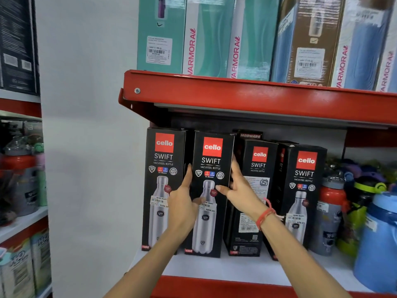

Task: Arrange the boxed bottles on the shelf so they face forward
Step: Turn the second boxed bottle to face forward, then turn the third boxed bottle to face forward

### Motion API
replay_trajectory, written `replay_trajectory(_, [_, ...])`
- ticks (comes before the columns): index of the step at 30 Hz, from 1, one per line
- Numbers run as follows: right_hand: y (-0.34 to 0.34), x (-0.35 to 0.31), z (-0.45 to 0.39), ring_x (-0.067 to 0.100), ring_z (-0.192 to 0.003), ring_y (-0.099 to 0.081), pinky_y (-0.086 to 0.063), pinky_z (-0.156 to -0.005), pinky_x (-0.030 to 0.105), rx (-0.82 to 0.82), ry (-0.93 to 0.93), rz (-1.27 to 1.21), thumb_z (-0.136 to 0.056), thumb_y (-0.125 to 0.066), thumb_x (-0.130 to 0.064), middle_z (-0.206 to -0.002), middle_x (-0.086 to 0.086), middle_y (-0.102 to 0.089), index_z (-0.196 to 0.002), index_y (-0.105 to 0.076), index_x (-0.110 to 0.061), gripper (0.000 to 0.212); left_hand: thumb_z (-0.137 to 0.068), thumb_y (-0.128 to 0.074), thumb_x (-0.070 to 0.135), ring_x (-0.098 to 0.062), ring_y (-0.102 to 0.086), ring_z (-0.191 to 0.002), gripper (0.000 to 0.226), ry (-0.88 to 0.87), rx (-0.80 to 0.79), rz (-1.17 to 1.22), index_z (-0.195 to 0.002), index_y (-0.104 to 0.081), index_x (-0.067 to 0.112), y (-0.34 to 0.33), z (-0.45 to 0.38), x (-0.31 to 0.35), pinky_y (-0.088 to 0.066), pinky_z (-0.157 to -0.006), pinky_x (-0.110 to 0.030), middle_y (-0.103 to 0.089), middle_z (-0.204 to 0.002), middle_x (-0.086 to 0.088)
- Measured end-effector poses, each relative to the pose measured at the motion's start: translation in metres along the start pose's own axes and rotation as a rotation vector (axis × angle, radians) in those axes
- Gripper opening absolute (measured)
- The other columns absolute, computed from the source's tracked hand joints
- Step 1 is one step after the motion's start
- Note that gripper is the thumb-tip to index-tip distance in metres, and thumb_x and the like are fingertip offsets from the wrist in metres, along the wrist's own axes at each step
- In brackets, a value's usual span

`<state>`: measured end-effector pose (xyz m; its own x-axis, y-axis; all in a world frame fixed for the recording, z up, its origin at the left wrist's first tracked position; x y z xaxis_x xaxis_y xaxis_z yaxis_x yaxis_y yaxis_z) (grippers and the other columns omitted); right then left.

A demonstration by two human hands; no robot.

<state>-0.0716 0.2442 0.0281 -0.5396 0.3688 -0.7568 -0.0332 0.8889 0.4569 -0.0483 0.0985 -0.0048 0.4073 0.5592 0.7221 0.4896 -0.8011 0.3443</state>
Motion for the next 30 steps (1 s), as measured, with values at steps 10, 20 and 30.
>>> replay_trajectory(10, [0.045,-0.018,0.048,0.028,-0.095,-0.057,-0.047,-0.077,0.034,0.863,0.046,0.574,-0.078,-0.073,-0.034,-0.110,0.010,-0.064,-0.123,-0.058,-0.014,0.052,-0.086,-0.062,0.010,-0.024,-0.067,-0.105,0.063,-0.358,0.204,-0.381,-0.143,-0.036,0.013,0.010,0.018,0.038,-0.060,-0.071,-0.035,-0.050,-0.143,-0.008])
replay_trajectory(20, [0.050,0.020,0.074,0.038,-0.125,-0.035,-0.041,-0.098,0.046,0.670,-0.116,0.331,-0.061,-0.087,-0.021,-0.142,0.020,-0.030,-0.150,-0.009,-0.025,0.118,-0.089,-0.058,0.026,-0.002,-0.047,-0.112,0.040,-0.452,0.069,-0.102,-0.128,-0.053,0.021,-0.007,0.043,0.062,-0.027,-0.097,0.000,-0.058,-0.123,0.008])
replay_trajectory(30, [0.111,0.006,0.096,-0.003,-0.123,-0.049,-0.051,-0.087,0.016,0.126,0.111,-0.152,-0.067,-0.082,-0.008,-0.141,-0.019,-0.043,-0.146,-0.023,-0.040,0.103,-0.077,-0.073,0.029,-0.003,-0.042,-0.133,0.096,-0.114,-0.388,0.443,-0.146,-0.010,0.047,-0.060,0.053,0.067,-0.039,-0.110,-0.040,-0.045,-0.145,0.015])
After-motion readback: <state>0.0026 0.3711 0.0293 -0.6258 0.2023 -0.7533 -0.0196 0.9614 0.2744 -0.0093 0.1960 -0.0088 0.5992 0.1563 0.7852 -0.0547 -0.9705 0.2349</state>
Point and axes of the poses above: each hand's wrist, its own z-axis away from the middle knuckle, its own y-axis out of the back of the hand, x = y × z, the point moved 6 cm from there along -z, towards the middle knuckle
